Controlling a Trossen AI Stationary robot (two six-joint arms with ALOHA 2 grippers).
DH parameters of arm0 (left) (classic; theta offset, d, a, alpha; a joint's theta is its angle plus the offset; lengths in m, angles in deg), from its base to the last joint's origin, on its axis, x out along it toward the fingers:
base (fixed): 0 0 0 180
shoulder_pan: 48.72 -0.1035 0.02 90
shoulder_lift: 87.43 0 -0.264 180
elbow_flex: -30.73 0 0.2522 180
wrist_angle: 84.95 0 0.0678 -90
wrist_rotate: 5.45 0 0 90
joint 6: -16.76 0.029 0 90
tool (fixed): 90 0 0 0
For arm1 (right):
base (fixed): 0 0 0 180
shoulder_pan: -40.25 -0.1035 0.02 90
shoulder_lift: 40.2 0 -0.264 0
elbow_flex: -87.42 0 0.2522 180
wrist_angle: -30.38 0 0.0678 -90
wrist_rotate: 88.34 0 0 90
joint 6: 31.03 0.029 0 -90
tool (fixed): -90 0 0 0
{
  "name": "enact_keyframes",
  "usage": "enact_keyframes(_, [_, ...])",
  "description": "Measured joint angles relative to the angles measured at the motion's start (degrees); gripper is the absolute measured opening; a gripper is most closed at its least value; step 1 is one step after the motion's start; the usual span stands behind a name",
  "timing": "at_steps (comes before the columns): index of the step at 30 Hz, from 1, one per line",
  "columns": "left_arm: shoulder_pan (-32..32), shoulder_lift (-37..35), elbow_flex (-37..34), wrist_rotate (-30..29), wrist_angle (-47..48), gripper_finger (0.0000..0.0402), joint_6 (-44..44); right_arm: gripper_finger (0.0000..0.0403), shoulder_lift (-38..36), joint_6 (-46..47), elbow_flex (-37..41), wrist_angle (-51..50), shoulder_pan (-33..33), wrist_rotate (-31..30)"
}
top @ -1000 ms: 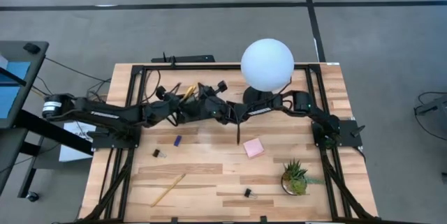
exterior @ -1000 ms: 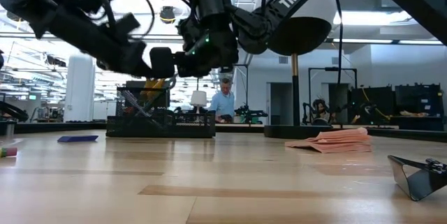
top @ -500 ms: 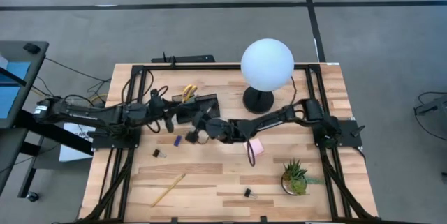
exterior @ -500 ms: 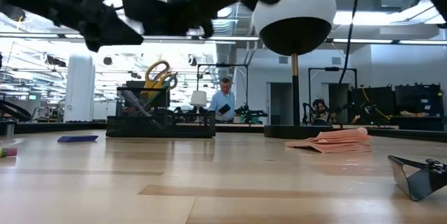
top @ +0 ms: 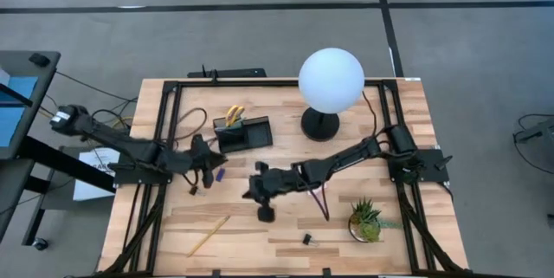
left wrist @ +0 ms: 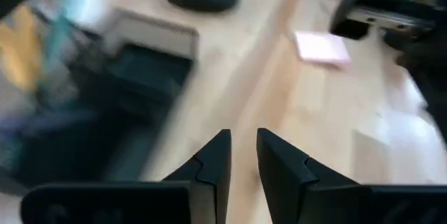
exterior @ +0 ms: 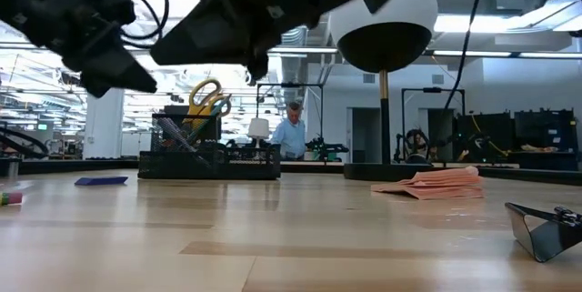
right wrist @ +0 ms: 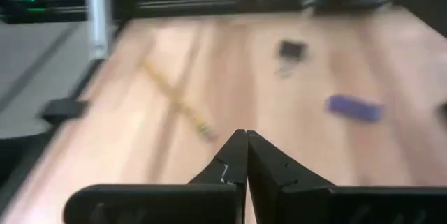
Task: Pick and place office supplies into organizer
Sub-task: Put the yellow pencil into the black desk organizer
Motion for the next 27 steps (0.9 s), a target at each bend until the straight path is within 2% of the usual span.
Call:
enact_keyframes(7, [9.1,9.2,0.0,1.4,-2.1,0.0064,-11.6,0.0000,-3.4,4.2,10.3,20.6,2.0,11.8])
enact_keyframes(12, [14.2,16.2,3.5,2.3,-2.4,0.0064,-18.6,0.0000,-8.3,4.6,19.6,30.8,3.7,13.2])
enact_keyframes(15, [15.5,21.2,8.4,4.5,4.0,0.0064,-24.2,0.0000,-10.2,4.3,25.5,37.9,4.1,13.3])
enact_keyframes(19, [15.6,30.1,15.3,11.1,14.6,0.0064,-30.7,0.0000,-10.4,0.2,32.0,50.6,3.6,14.7])
enact_keyframes(22, [15.6,36.7,19.8,17.8,16.7,0.0064,-31.6,0.0000,-8.7,0.3,33.7,58.2,3.4,17.1])
enact_keyframes(24, [15.6,40.2,22.7,20.9,16.9,0.0064,-31.6,0.0000,-8.0,0.6,33.9,60.1,3.1,17.8])
enact_keyframes(27, [15.6,44.0,27.0,22.1,18.6,0.0067,-31.4,0.0000,-6.5,0.5,33.4,60.2,3.1,17.8])
